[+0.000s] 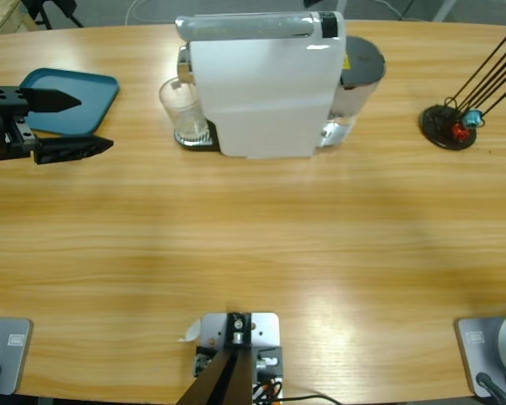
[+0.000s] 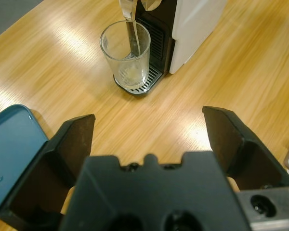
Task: Pour coffee
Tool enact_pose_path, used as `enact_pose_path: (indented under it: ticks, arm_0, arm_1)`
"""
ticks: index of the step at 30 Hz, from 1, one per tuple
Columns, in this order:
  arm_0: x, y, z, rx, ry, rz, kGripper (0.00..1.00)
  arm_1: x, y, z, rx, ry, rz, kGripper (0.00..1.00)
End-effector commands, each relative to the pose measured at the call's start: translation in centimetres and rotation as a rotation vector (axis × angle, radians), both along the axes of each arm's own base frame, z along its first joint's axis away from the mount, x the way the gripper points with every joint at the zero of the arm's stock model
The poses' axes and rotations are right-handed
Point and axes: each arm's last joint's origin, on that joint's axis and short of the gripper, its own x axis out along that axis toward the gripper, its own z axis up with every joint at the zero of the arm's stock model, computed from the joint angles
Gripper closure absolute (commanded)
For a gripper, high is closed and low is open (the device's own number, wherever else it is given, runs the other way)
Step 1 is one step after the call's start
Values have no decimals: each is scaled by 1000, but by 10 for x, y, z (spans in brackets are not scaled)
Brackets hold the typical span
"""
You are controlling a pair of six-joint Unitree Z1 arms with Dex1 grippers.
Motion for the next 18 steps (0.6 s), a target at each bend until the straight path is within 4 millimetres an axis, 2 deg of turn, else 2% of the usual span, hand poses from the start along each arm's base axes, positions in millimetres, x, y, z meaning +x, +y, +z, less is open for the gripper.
enact_pose_path:
  ticks: [1,11,18]
  arm_0:
    - [-1,2,-11,29,24,17,32]
    - [-3,2,-9,24,16,17,32]
    - [-3,3,-8,22,13,17,32]
  arm_1:
    - [-5,0,4,-5,-4,22,0]
    - [-7,-1,6,-1,-9,22,0]
    - [-26,-19,21,0,-36,11,0]
